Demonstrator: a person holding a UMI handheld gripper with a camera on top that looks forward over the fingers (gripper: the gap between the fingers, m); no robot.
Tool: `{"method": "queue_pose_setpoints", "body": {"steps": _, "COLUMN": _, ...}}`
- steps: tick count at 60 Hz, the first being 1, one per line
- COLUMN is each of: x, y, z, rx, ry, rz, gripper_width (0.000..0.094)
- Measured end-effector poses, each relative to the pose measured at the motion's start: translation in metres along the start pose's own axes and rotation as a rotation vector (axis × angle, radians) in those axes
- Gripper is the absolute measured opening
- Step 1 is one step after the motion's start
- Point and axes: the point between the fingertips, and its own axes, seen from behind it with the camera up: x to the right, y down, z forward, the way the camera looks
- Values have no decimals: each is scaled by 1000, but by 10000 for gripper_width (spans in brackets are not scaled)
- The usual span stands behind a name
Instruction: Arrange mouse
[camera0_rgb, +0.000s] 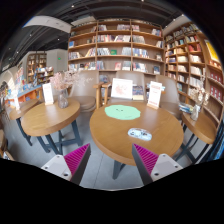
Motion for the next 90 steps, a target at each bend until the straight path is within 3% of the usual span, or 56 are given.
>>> {"method": "queue_pose_setpoints", "body": {"steps": 27, "x": 141, "y": 17, "z": 54, "rx": -57, "ry": 176, "rz": 49, "gripper_width": 860}}
{"method": "queue_pose_setpoints", "body": {"steps": 57, "x": 164, "y": 39, "z": 140, "rx": -161, "ry": 164, "rz": 34, "gripper_width": 851}}
{"method": "queue_pose_setpoints", "body": {"steps": 90, "x": 195, "y": 12, "z": 219, "rx": -222, "ry": 176, "rz": 89, "gripper_width": 854}}
